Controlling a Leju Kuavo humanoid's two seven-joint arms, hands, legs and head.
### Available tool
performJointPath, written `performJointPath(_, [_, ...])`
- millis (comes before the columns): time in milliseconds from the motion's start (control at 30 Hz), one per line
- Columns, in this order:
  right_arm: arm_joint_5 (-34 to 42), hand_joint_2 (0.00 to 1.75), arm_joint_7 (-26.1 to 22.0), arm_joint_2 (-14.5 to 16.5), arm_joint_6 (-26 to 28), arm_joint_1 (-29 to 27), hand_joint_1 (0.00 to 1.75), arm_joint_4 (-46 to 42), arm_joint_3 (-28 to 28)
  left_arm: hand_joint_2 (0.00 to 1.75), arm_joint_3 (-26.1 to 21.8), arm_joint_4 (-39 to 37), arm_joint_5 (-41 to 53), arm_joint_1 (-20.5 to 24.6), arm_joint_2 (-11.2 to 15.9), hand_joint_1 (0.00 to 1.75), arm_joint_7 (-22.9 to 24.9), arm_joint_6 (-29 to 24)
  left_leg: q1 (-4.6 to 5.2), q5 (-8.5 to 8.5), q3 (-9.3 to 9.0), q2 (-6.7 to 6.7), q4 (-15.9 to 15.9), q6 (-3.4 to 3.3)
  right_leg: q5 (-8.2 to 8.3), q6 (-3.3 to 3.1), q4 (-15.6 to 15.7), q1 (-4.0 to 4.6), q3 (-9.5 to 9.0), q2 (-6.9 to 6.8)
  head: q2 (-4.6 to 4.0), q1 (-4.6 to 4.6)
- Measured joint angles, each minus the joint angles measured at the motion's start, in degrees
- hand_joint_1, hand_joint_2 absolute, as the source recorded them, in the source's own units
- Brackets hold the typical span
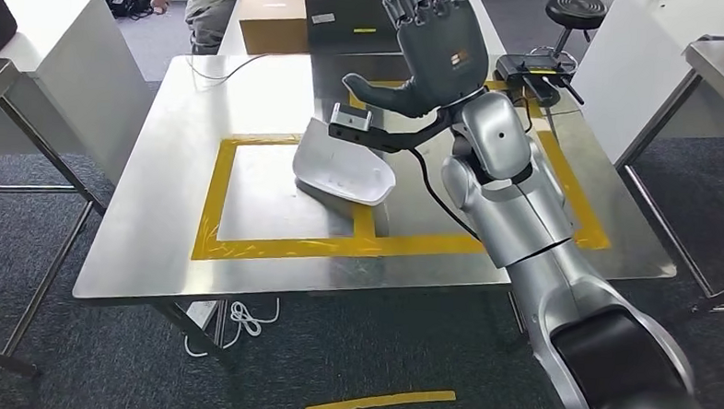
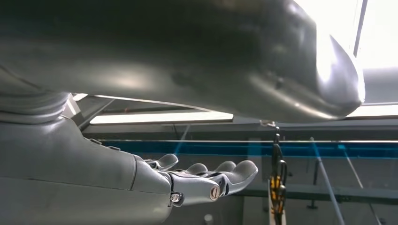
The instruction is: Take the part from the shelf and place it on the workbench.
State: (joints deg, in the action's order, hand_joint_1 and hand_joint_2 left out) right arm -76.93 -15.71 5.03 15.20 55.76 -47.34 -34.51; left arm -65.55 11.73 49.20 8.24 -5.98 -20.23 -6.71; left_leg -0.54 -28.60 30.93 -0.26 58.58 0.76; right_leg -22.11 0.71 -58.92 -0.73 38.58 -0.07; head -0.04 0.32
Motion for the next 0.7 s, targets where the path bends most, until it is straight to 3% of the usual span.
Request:
performJointPath(33, [-0.02,0.00,-0.01,-0.25,-0.07,-0.05,0.00,-0.02,-0.01,1.75,0.00,0.00,0.00,0.01,-0.02,0.00,0.01,0.00,-0.11,0.70,0.59,0.11,-0.15,-0.55,-1.45,0.26,-1.06,-0.01,0.58,0.05,0.00,0.06])
performJointPath(67, [-0.03,0.00,0.00,-0.49,-0.11,-0.09,0.00,-0.07,-0.01,1.75,0.00,0.00,0.00,0.02,-0.04,0.00,0.02,0.00,-0.22,1.44,1.33,0.22,-0.29,-1.01,-3.94,0.44,-3.26,-0.02,1.40,0.08,0.00,0.11])
performJointPath(133, [-0.05,0.00,-0.01,-0.74,-0.18,-0.12,0.00,-0.21,-0.03,1.75,0.00,0.01,0.00,0.04,-0.02,0.00,0.02,0.00,-0.12,2.83,2.99,0.34,-0.23,-1.52,-9.73,0.62,-10.18,-0.04,3.23,0.11,0.00,0.19])
performJointPath(167, [-0.05,0.00,0.00,-0.86,-0.21,-0.19,0.00,-0.26,-0.03,1.75,0.00,0.01,0.00,0.04,0.00,0.00,0.02,0.00,-0.05,3.51,3.90,0.35,-0.19,-1.57,-11.23,0.66,-13.53,-0.04,3.73,0.11,0.00,0.19])
performJointPath(200, [-0.05,0.00,0.00,-0.95,-0.25,-0.30,0.00,-0.29,-0.04,1.75,0.00,0.01,0.00,0.04,0.01,0.00,0.02,0.00,0.00,4.19,4.83,0.37,-0.10,-1.57,-11.22,0.63,-15.68,-0.03,3.60,0.11,0.00,0.18])
performJointPath(233, [-0.05,0.00,0.00,-1.02,-0.27,-0.43,0.00,-0.29,-0.05,1.75,0.00,0.01,0.00,0.03,0.01,0.00,0.02,0.00,0.03,4.86,5.78,0.37,0.03,-1.52,-9.96,0.54,-16.13,0.00,2.66,0.11,0.00,0.19])
performJointPath(267, [-0.06,0.00,0.01,-1.06,-0.29,-0.54,0.00,-0.31,-0.05,1.75,0.00,0.01,0.00,0.02,-0.01,0.00,0.03,0.01,0.05,5.49,6.73,0.37,0.21,-1.43,-8.09,0.37,-14.68,0.06,0.77,0.11,0.00,0.19])
performJointPath(300, [-0.06,0.00,0.01,-1.08,-0.28,-0.58,0.00,-0.37,-0.06,1.75,0.00,0.01,0.00,0.02,-0.03,0.00,0.03,0.01,0.05,6.07,7.56,0.37,0.43,-1.28,-6.94,0.09,-11.56,0.15,-1.88,0.12,0.00,0.19])
performJointPath(333, [-0.07,0.00,0.01,-1.05,-0.26,-0.56,0.00,-0.54,-0.07,1.75,0.00,0.01,0.00,0.03,-0.07,0.00,0.03,0.02,0.12,6.60,8.26,0.34,0.64,-1.04,-7.00,-0.25,-7.37,0.34,-4.93,0.12,0.00,0.19])
performJointPath(400, [-0.02,0.00,0.02,-1.01,-0.17,-0.45,0.00,-1.04,-0.08,1.75,0.00,0.01,0.01,0.03,-0.14,0.00,0.02,0.03,0.12,7.67,8.82,0.34,0.58,-0.38,-8.61,-0.76,-1.28,0.73,-8.71,0.16,0.00,0.20])
performJointPath(433, [-0.02,0.00,0.04,-0.99,-0.16,-0.39,0.00,-1.24,-0.09,1.75,0.00,0.01,0.04,0.03,-0.15,0.00,0.02,0.03,0.07,8.27,8.84,0.33,0.32,0.02,-8.99,-0.98,0.00,0.94,-9.21,0.18,0.00,0.25])
performJointPath(500, [0.00,0.00,0.15,-1.02,-0.15,-0.36,0.00,-1.37,-0.09,1.75,0.00,0.00,0.24,-0.01,-0.09,0.00,0.13,0.08,-0.06,8.84,8.98,0.29,-0.06,0.80,-7.93,-1.61,0.47,0.81,-8.51,0.08,0.00,0.40])
performJointPath(533, [0.03,0.00,0.27,-1.03,-0.15,-0.46,0.00,-1.45,-0.09,1.75,0.01,-0.02,0.45,-0.06,-0.09,0.00,0.30,0.18,-0.11,7.79,9.40,0.25,0.47,1.11,-7.22,-2.03,0.59,0.68,-8.08,-0.03,0.00,0.30])
performJointPath(567, [0.09,0.00,0.44,-1.09,-0.13,-0.69,0.00,-1.63,-0.09,1.75,0.02,-0.03,0.74,-0.11,-0.09,0.00,0.54,0.32,-0.15,5.50,10.03,0.21,2.14,1.37,-6.41,-2.39,0.75,0.48,-7.49,-0.13,0.00,0.19])
performJointPath(633, [0.09,0.00,0.90,-1.33,-0.08,-1.52,0.00,-2.29,-0.09,1.75,0.12,-0.05,1.37,-0.13,-0.12,0.00,1.10,0.55,-0.32,-0.64,11.55,0.22,8.70,1.79,-4.84,-2.76,0.76,0.43,-5.88,-0.19,0.00,-0.04])
performJointPath(667, [-0.06,0.00,1.18,-1.54,-0.09,-2.21,0.00,-2.76,-0.09,1.75,0.20,-0.05,1.73,-0.14,-0.10,0.00,1.36,0.61,-0.38,-2.58,12.02,0.22,12.47,1.97,-4.05,-2.73,0.74,0.43,-4.94,-0.20,0.00,-0.06])
performJointPath(700, [-0.31,0.00,1.51,-1.76,-0.19,-3.04,0.00,-3.27,-0.09,1.75,0.29,-0.05,2.06,-0.16,-0.09,0.00,1.60,0.66,-0.42,-2.99,12.04,0.22,15.32,2.12,-3.29,-2.67,0.71,0.43,-4.00,-0.22,0.00,-0.06])
